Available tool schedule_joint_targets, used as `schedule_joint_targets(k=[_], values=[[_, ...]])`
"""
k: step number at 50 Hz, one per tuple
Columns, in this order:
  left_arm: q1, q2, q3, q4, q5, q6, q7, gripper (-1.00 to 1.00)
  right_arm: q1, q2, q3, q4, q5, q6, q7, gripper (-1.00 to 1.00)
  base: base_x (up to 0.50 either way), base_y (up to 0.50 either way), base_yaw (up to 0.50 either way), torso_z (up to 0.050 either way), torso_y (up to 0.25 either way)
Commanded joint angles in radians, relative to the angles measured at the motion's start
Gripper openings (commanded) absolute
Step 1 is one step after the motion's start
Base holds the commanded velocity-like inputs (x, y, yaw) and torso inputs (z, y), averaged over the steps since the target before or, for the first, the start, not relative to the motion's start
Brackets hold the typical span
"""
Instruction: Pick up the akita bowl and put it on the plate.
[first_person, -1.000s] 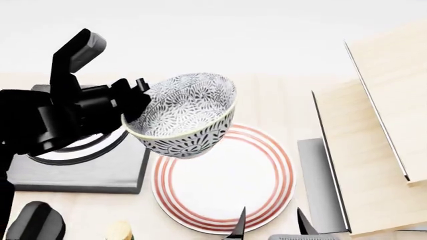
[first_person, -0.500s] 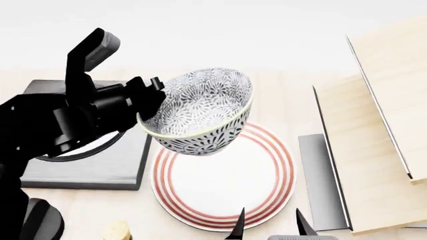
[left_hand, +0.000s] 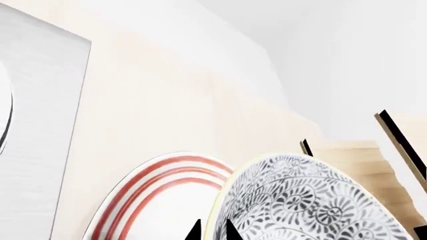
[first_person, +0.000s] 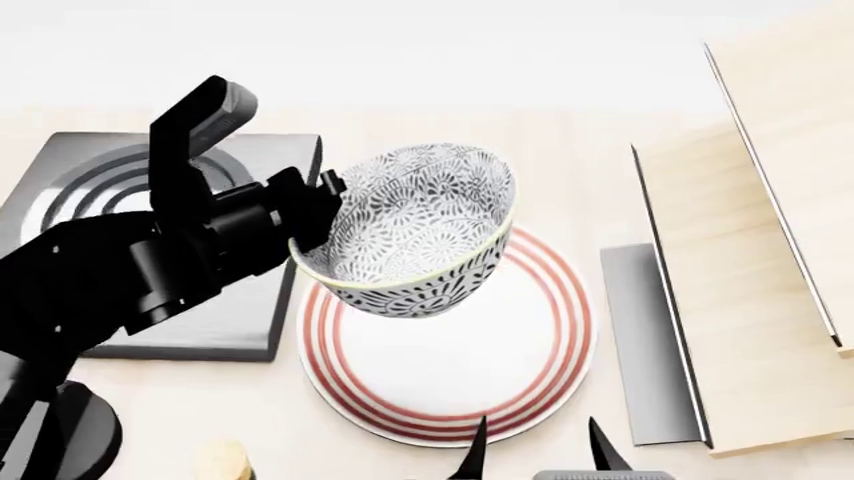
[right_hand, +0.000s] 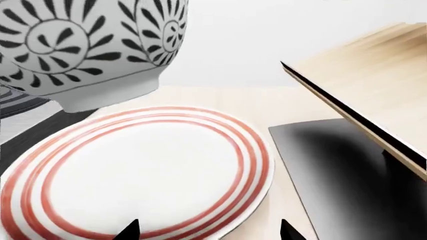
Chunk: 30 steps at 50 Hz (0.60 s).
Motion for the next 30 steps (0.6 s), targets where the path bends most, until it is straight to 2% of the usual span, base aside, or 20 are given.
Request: schedule_joint_targets(k=[1, 5, 13, 16, 25, 27, 30], values=[[0.028, 0.001, 0.15, 0.0, -0.246, 0.063, -0.037, -1.0, 0.002, -0.002, -0.004, 0.008, 0.001, -0.003, -0.002, 1.0, 0.0, 0.0, 0.0, 0.0, 0.0], [0.04, 0.001, 0.203, 0.0, -0.315, 0.072, -0.031, -1.0, 0.003, -0.003, -0.005, 0.012, 0.001, -0.005, -0.003, 1.0, 0.0, 0.0, 0.0, 0.0, 0.0], [0.05, 0.001, 0.487, 0.0, -0.589, 0.182, -0.062, -1.0, 0.005, -0.005, -0.008, 0.018, 0.001, -0.007, -0.004, 1.0, 0.0, 0.0, 0.0, 0.0, 0.0], [0.051, 0.001, 0.64, 0.001, -0.744, 0.246, -0.061, -1.0, 0.006, -0.005, -0.01, 0.019, 0.001, -0.007, -0.005, 1.0, 0.0, 0.0, 0.0, 0.0, 0.0], [0.034, 0.001, 1.205, 0.014, -1.263, 0.388, -0.098, -1.0, 0.006, -0.004, -0.013, 0.015, 0.003, -0.004, -0.004, 1.0, 0.0, 0.0, 0.0, 0.0, 0.0], [0.027, 0.001, 1.302, 0.02, -1.329, 0.415, -0.124, -1.0, 0.006, -0.004, -0.014, 0.015, 0.002, -0.004, -0.004, 1.0, 0.0, 0.0, 0.0, 0.0, 0.0], [0.019, 0.001, 1.385, 0.017, -1.427, 0.433, -0.104, -1.0, 0.013, -0.006, -0.014, 0.024, 0.006, -0.004, -0.009, 1.0, 0.0, 0.0, 0.0, 0.0, -0.103]])
